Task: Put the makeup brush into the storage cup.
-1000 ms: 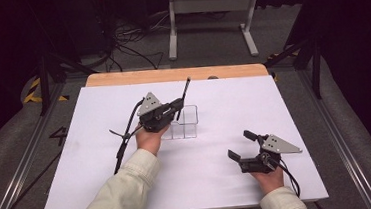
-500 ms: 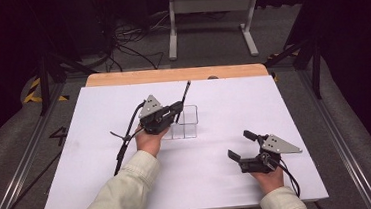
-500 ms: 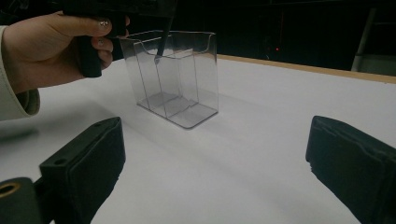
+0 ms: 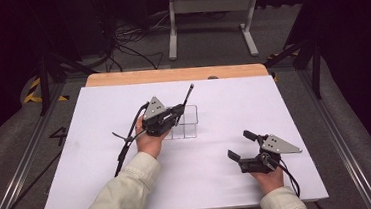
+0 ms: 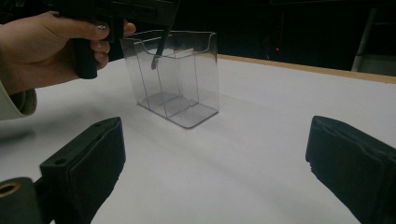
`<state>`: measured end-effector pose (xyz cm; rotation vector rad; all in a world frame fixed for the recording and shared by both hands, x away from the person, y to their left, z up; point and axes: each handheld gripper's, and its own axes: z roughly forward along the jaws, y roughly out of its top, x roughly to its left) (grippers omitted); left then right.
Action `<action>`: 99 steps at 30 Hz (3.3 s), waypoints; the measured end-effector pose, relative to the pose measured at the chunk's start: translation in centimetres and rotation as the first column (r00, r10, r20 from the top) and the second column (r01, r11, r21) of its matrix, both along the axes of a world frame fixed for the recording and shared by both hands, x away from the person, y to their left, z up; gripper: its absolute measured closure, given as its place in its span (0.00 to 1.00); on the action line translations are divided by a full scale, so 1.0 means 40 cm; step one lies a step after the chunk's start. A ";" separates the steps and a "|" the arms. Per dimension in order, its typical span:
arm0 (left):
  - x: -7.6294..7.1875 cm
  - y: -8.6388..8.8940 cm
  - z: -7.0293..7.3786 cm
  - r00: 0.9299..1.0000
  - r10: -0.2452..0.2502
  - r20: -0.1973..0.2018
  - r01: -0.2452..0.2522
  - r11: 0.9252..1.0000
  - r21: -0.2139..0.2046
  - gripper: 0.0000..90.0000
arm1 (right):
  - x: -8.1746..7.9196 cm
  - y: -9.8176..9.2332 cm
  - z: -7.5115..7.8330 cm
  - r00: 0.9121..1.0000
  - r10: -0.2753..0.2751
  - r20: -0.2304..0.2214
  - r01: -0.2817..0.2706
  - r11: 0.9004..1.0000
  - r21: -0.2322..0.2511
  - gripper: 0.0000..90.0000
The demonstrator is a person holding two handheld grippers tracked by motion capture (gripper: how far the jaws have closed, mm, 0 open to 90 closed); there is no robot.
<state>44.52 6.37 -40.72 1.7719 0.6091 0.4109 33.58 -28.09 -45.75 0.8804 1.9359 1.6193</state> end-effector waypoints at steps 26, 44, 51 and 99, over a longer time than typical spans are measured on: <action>-0.047 0.043 0.065 0.998 -0.048 -0.036 0.043 0.990 -0.132 0.14 | -0.001 -0.002 0.001 1.000 0.001 0.000 -0.001 1.000 0.013 0.06; -0.117 0.111 0.113 0.996 -0.089 0.005 0.089 0.991 -0.099 0.03 | -0.003 -0.006 0.003 1.000 -0.016 0.003 0.016 1.000 0.022 0.05; -0.143 0.157 0.118 0.995 -0.101 0.002 0.101 0.992 -0.076 0.01 | -0.006 -0.005 0.002 1.000 -0.017 0.000 0.017 1.000 0.018 0.05; -0.240 0.388 -0.055 0.996 -0.026 -0.082 0.023 0.999 -0.048 0.00 | 0.008 -0.010 0.035 0.998 0.048 -0.030 -0.051 0.993 -0.103 0.02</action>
